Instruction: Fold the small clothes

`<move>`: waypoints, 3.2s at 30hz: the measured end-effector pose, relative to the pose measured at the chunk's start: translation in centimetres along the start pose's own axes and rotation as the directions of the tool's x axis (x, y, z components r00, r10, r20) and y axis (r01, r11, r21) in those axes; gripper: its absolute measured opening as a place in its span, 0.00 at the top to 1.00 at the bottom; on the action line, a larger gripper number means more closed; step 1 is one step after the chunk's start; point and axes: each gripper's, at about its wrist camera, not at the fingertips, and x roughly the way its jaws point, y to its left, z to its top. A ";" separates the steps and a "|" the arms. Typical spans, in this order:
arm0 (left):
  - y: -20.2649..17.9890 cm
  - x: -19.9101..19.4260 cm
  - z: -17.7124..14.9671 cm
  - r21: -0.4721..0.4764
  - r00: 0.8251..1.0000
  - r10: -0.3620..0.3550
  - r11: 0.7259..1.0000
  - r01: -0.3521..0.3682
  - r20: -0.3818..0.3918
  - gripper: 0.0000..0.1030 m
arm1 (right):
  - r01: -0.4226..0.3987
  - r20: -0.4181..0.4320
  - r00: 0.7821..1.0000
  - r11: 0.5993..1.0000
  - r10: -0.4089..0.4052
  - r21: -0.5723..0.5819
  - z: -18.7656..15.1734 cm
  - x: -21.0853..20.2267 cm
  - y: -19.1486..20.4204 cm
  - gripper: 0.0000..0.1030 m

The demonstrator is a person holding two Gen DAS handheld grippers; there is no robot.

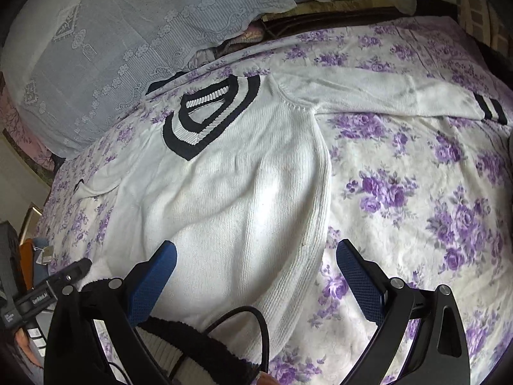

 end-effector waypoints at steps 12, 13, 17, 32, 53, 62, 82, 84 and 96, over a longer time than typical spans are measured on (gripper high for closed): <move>-0.3 0.4 -1.5 -0.076 0.964 -0.255 0.965 0.250 -0.077 0.17 | -0.295 -0.040 0.952 0.941 0.305 0.164 -2.8 0.7 -3.4 0.07; -0.6 0.1 -1.4 -0.065 0.958 -0.275 0.961 0.270 -0.077 0.17 | -0.313 -0.034 0.946 0.935 0.323 0.167 -3.1 0.4 -3.3 0.11; -2.8 1.2 -1.8 0.038 0.978 -0.173 0.983 0.178 -0.113 0.24 | -0.328 -0.100 0.932 0.928 0.348 0.177 -3.7 1.4 -2.7 0.61; -4.3 0.5 -5.4 0.209 0.983 -0.082 0.971 0.116 -0.166 0.80 | -0.154 -0.261 0.956 0.986 0.134 -0.059 -6.0 -2.4 -3.8 0.89; -2.5 -3.5 -6.4 0.296 0.993 0.021 0.955 0.014 -0.115 0.49 | 0.424 -0.030 0.894 0.867 -0.446 -0.260 -3.4 -11.5 -9.1 0.64; -4.3 -3.4 -4.3 0.308 0.996 0.042 0.951 -0.017 -0.074 0.43 | -0.003 -0.044 0.999 0.980 -0.005 -0.197 -1.2 -14.1 -6.8 0.27; -2.8 -0.9 -6.9 0.237 0.951 -0.082 0.959 0.156 -0.297 0.78 | 0.004 -0.337 0.935 0.953 -0.111 -0.302 -7.1 -5.0 -4.4 0.98; -2.6 -1.8 -6.7 0.217 0.956 -0.094 0.963 0.158 -0.277 0.73 | -0.001 -0.309 0.947 0.958 -0.092 -0.288 -7.4 -5.6 -4.6 0.98; -7.5 0.5 -1.0 0.326 0.996 0.051 0.945 -0.026 -0.068 0.39 | -0.157 -0.184 0.977 0.954 0.111 -0.257 -1.2 -1.5 2.3 0.67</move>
